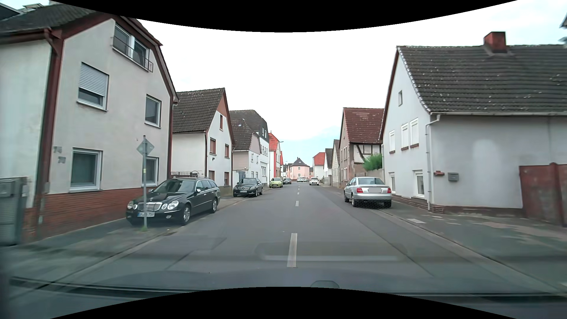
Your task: Follow the waypoints while adhering to traffic rules and regulations
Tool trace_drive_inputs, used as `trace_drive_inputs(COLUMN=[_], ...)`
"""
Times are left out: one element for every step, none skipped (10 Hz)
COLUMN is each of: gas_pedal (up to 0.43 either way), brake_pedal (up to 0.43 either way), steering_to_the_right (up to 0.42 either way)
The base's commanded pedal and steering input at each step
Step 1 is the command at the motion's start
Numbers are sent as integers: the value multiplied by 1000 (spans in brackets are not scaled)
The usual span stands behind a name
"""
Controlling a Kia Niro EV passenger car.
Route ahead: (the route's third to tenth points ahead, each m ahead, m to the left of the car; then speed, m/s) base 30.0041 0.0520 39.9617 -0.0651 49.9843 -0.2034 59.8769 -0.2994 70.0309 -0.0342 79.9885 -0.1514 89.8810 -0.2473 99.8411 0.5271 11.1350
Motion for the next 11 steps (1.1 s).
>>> trace_drive_inputs(gas_pedal=[28,28,28,28,28,28,28,28,28,28,28], brake_pedal=[0,0,0,0,0,0,0,0,0,0,0], steering_to_the_right=[-3,-3,-3,-3,-4,-4,-5,-5,-4,-4,-4])
